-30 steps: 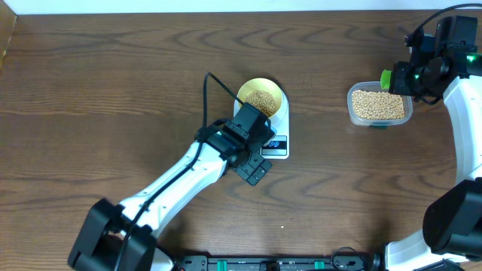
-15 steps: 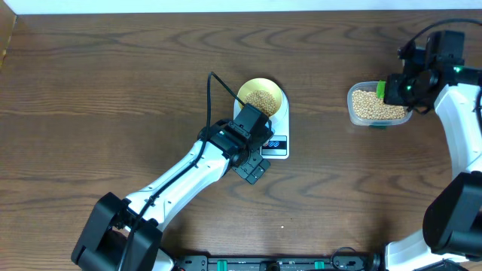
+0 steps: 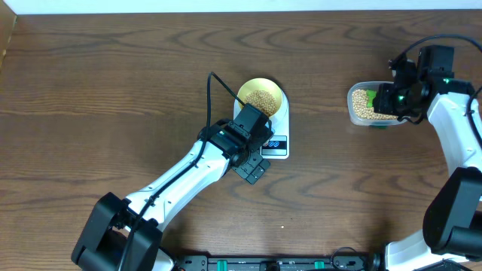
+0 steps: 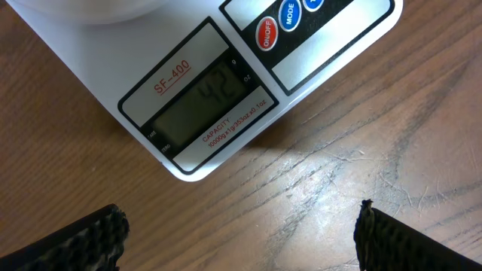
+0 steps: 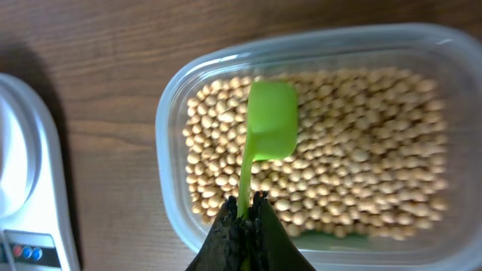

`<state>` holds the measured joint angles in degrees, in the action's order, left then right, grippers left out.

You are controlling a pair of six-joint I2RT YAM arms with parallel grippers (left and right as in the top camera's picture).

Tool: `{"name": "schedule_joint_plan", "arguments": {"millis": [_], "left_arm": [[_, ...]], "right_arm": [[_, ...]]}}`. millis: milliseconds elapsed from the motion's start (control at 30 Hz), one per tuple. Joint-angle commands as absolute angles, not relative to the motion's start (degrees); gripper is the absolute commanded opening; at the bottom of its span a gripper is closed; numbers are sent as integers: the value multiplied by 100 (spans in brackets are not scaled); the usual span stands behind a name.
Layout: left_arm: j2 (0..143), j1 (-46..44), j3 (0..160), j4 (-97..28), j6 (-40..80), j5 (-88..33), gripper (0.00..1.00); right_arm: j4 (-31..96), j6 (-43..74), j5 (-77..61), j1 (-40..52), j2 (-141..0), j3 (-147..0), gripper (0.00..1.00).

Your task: Scoop item into bowl and weigh 50g on scale

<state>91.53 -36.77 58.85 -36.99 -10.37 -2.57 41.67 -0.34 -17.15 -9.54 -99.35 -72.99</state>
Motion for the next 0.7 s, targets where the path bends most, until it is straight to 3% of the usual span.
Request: {"name": "schedule_joint_plan", "arguments": {"millis": [0,667], "left_arm": [[9164,-3656,5833,-3697,-1048,-141,98],[9164,-3656,5833,-3695,-1048,-141,98]], "right_arm": [[4154,89,-2069,-908,-9859,-7120,1],[4193,82,-2764,-1815,-9338,-7334,1]]}}
